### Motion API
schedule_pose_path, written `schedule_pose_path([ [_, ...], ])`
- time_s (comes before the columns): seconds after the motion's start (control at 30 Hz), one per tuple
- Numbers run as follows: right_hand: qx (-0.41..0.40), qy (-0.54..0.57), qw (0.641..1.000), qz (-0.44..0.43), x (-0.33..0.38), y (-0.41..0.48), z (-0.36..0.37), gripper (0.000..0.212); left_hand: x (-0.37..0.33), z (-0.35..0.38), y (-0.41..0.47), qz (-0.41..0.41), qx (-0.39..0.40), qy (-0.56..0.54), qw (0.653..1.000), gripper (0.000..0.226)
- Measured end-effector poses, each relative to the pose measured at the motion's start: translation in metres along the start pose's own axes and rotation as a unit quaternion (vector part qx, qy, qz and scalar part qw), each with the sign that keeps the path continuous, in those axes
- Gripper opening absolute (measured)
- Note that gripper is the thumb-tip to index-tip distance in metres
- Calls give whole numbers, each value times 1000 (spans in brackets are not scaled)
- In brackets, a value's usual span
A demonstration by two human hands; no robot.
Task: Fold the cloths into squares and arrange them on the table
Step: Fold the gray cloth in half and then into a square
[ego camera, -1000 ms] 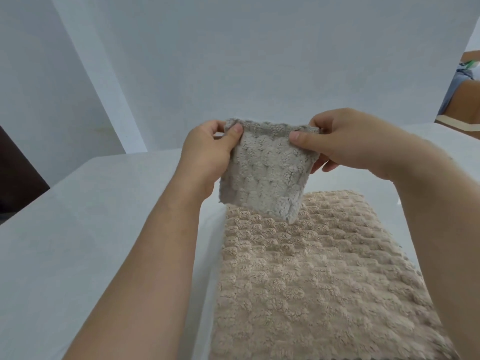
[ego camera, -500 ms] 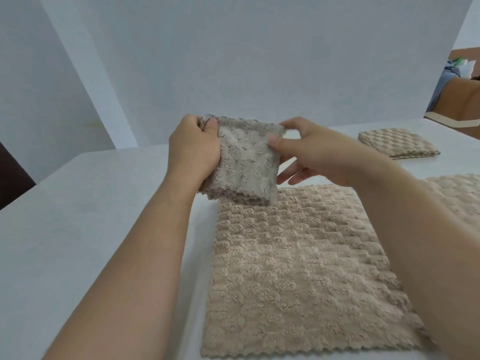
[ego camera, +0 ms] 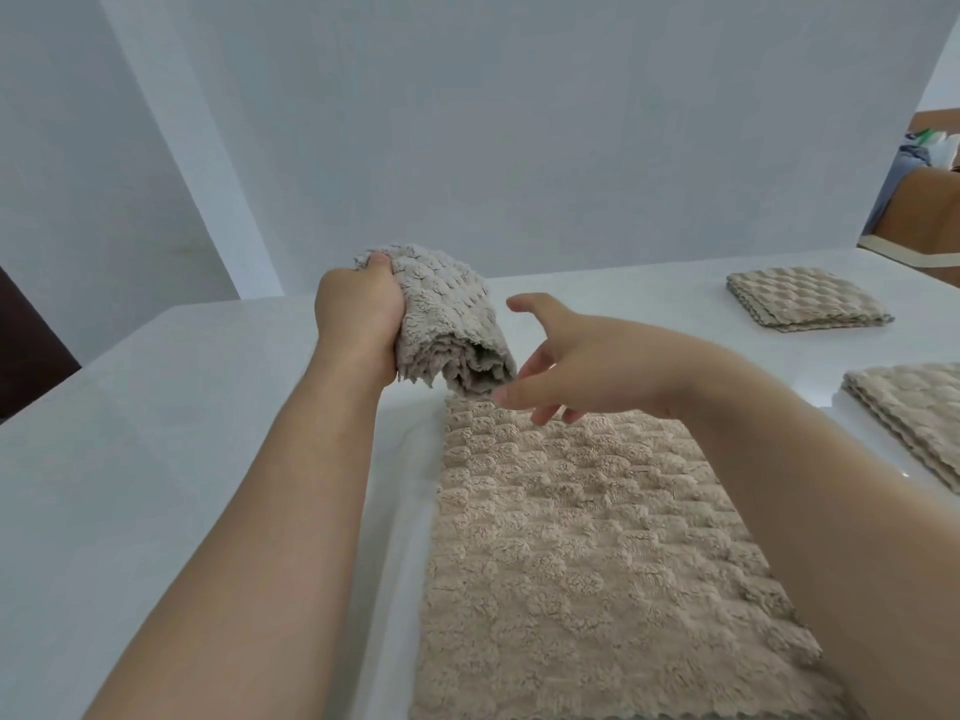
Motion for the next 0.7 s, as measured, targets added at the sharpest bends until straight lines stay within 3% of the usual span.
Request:
schedule_pose_path([
  [0.23, -87, 23, 996, 6, 1, 6, 4, 63, -2, 1, -3, 1, -8, -27, 1000, 26],
  [0.43, -248, -37, 965, -72, 12, -2, -11, 50, 7, 7, -6, -35, -3, -87, 996, 20],
  [0.57, -277, -94, 953, -76, 13, -4, -14, 55, 10, 10, -7, -42, 4, -96, 994, 20],
  [0.7, -292, -148, 942, -76, 11, -6, -28, 45, 6, 5, -1, 13, -18, -38, 999, 28],
])
Point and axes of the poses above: each hand's wrist, its own y-axis towards the middle knuckle, its own z-axis out of the palm, x = y × z, the point moved 7 cm from there along y, towards the middle knuckle, and after that the axes turned 4 degrees about -x, right-handed, at the moved point
